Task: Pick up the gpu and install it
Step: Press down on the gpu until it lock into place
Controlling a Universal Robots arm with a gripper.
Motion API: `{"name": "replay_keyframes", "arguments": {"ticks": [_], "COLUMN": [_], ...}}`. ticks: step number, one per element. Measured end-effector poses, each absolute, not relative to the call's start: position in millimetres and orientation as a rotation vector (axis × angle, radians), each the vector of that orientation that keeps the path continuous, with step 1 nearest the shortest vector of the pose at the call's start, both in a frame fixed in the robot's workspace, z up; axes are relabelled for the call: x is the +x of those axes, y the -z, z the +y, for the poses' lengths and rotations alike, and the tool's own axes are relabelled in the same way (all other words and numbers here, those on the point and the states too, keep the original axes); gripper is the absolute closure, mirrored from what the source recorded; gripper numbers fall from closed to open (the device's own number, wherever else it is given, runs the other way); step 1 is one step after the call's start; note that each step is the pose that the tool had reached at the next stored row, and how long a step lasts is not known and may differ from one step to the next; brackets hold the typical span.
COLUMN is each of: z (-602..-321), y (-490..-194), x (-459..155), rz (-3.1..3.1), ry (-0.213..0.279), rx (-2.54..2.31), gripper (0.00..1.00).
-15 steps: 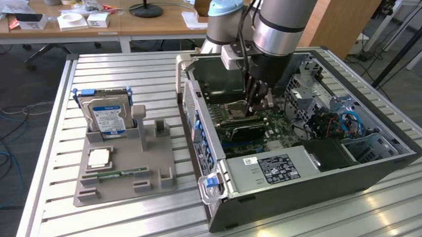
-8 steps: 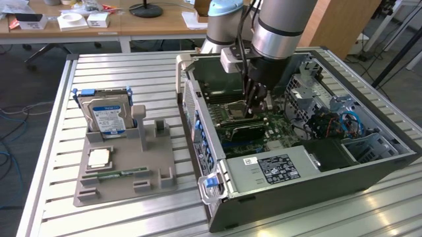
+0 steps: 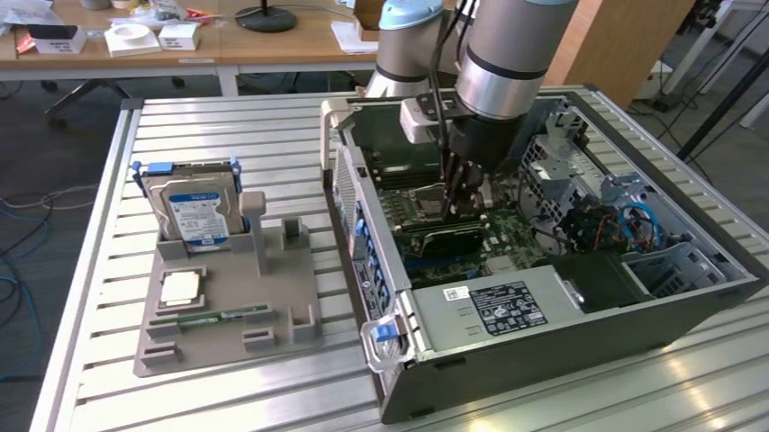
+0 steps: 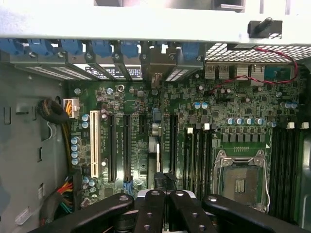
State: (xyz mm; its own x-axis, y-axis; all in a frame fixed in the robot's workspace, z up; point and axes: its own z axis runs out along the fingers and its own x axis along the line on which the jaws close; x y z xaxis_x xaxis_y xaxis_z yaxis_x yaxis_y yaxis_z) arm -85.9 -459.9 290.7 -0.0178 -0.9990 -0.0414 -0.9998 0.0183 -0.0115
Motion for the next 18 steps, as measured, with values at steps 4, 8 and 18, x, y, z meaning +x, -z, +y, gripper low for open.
{"name": "replay_keyframes", "arguments": {"ticks": [4,8,18], "z": [-459.9,-457.3,-455.8], "y": [-290.6,-289.3,-281.2], "x": [-85.9,-86.0,-85.9], "rz": [2.214,2.214,2.214], "ry": [-0.032,-0.032,-0.032], "rx": [-2.175,-2.175,-2.175], "gripper": [0.90,0.90,0.90]}}
